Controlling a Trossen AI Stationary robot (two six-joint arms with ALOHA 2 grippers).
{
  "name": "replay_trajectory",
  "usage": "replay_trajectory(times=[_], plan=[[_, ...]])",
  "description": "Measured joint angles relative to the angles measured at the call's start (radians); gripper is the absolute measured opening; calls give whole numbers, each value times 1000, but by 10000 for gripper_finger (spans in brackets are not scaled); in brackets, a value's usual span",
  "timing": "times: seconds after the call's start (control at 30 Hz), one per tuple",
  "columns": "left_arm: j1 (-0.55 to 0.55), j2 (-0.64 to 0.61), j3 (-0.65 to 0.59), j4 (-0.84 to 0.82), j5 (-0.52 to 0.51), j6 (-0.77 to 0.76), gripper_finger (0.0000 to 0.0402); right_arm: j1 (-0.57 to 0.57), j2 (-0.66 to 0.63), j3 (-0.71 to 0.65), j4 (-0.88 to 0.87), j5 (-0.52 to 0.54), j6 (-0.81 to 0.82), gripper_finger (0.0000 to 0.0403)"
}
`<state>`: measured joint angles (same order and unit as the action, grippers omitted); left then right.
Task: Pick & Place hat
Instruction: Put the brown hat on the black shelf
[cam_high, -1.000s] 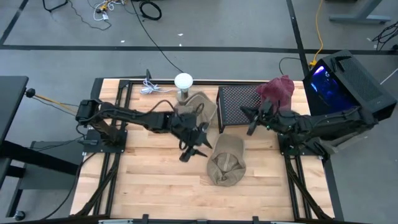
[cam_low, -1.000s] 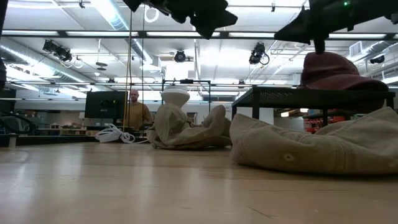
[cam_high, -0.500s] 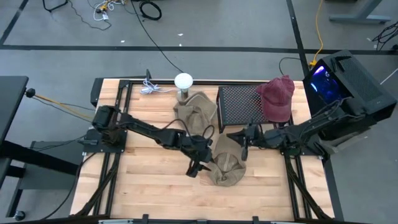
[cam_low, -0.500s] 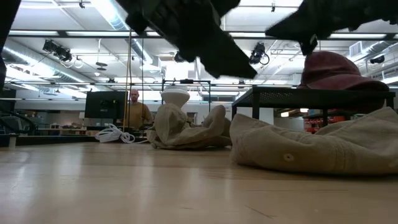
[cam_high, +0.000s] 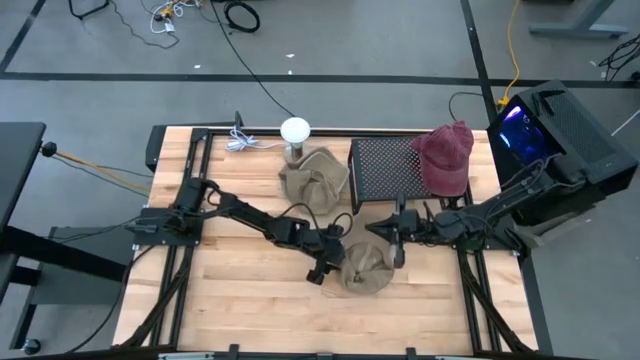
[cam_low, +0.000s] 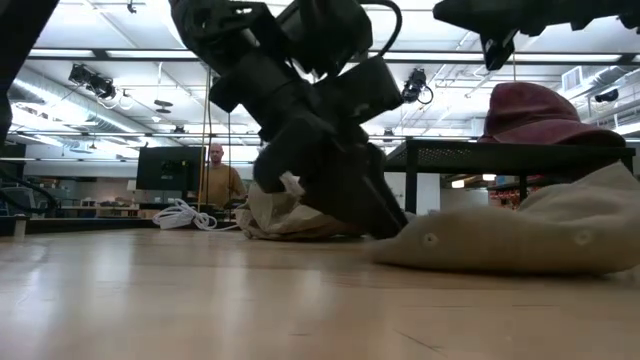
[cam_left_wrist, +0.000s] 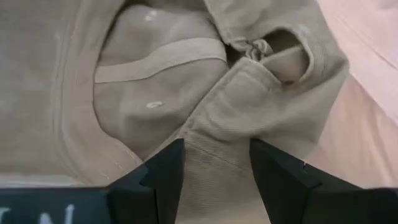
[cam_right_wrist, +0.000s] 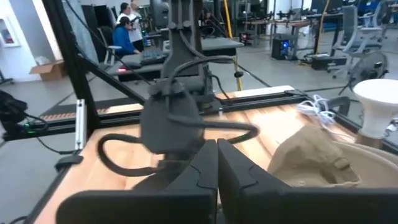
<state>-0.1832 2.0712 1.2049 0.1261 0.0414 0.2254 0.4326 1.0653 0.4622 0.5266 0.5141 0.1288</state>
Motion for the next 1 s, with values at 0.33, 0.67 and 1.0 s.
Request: replay_trajectory(times=[0.33,0.67,1.0], plan=[[-3,-35,1,82,85,48,184,14,0,0,3,1,-33,2],[3,50,2,89,-44,124,183,14,0,0,13,1,-169,2],[18,90,7,60,-15,-48,122,14,0,0,14,1,-244,3]])
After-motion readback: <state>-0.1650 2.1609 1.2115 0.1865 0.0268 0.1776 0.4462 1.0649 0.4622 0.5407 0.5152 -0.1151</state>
